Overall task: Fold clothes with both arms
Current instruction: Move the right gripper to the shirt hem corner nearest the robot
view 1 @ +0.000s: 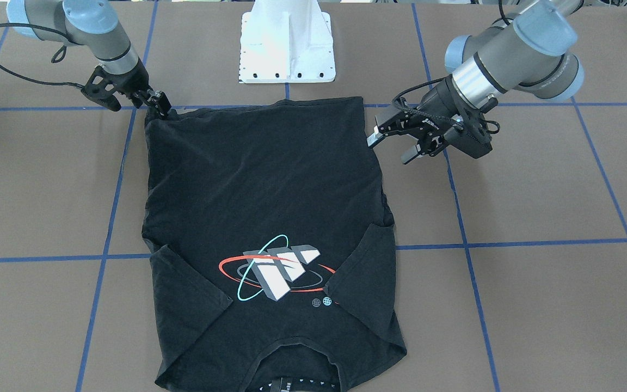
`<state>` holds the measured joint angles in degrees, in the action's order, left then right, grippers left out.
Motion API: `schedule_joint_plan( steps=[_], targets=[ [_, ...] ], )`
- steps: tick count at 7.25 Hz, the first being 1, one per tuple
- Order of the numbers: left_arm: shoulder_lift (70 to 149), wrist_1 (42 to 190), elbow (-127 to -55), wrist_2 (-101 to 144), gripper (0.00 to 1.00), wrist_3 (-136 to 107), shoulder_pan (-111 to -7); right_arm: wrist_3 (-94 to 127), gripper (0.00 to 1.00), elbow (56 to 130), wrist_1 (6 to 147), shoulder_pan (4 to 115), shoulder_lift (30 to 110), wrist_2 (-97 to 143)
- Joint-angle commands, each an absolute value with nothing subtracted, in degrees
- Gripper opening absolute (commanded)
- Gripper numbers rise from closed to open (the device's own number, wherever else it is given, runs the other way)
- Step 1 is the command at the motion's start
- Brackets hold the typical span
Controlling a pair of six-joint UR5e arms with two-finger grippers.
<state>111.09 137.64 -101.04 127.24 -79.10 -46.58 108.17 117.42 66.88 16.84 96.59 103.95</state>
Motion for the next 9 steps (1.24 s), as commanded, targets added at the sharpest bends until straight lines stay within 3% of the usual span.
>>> schedule_joint_plan(
  steps=[1, 2, 3, 9],
  targets=[
    [111.09, 137.64, -101.07, 127.27, 1.00, -79.10, -46.58, 108.37, 0.64, 117.33, 66.80, 16.70, 96.50, 103.97],
    [110.83, 137.64, -101.07, 127.27, 1.00, -79.10, -46.50, 108.63, 0.27, 117.51, 66.71, 16.70, 96.50, 103.97],
    [110.83, 137.64, -101.07, 127.27, 1.00, -79.10, -46.58, 108.55, 0.00, 117.60, 66.53, 16.70, 96.50, 104.06],
    [109.52, 136.41, -105.27, 125.00, 0.99, -85.50, -44.32, 108.54, 0.00, 124.60, 66.62, 16.88, 100.44, 104.85]
  ],
)
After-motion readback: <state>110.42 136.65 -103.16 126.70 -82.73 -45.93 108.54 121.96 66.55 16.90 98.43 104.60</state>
